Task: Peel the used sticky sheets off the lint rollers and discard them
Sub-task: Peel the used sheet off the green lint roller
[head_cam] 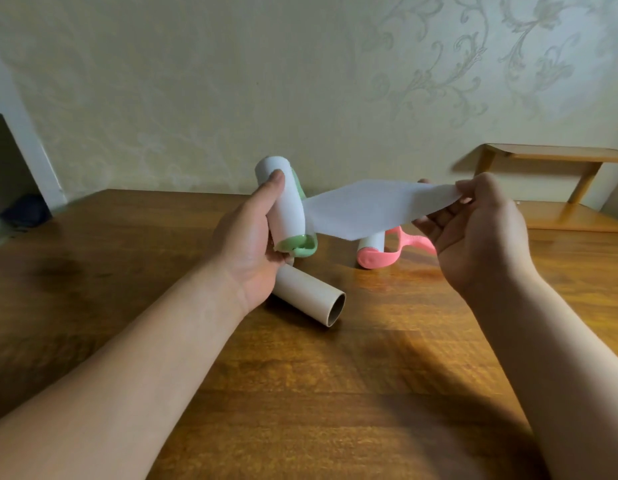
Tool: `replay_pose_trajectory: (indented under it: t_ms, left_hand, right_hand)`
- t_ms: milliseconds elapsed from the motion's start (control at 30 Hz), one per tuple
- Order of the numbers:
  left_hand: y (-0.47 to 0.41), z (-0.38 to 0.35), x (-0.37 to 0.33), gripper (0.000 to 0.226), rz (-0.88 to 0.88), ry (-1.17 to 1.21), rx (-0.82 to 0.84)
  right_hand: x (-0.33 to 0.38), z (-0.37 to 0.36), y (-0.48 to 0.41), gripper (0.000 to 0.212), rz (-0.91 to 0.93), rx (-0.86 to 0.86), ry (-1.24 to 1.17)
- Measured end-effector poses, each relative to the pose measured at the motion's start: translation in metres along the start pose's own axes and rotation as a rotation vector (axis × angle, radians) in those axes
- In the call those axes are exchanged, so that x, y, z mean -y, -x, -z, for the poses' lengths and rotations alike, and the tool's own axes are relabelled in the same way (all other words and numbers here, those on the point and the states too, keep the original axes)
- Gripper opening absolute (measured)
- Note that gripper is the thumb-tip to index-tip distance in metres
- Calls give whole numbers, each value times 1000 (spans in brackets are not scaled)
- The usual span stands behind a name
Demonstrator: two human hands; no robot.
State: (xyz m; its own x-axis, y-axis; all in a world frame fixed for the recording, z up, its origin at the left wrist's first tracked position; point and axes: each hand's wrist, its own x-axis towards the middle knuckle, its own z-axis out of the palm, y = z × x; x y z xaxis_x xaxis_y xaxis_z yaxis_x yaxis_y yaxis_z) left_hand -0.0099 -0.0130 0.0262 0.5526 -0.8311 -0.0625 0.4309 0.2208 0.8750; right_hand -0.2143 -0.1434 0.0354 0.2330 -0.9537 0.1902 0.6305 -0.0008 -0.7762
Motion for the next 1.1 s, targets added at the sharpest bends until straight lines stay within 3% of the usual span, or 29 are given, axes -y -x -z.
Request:
replay_pose_trajectory:
  t_ms: [200, 400, 533, 700, 833, 1100]
  left_hand:
    - [-4, 1, 2, 36, -18, 84, -52]
    - [-3, 2, 1, 59, 8, 12, -45]
    - [-3, 1, 2, 39, -48, -125, -134]
    - [-4, 6, -4, 44, -3, -32, -93]
    - [-4, 11, -9, 33, -10, 19, -96]
    - [-16, 21, -15, 29, -129, 166, -168]
  right_hand:
    - [-2, 1, -2, 8, -18, -31, 36]
    - [-5, 1, 0, 10, -21, -28, 81]
    - [-2, 3, -2, 12, 2, -71, 70]
    - [1, 6, -4, 12, 27, -99, 33]
    - [0, 8, -5, 11, 37, -106, 41]
    - [0, 8, -5, 15, 40, -114, 48]
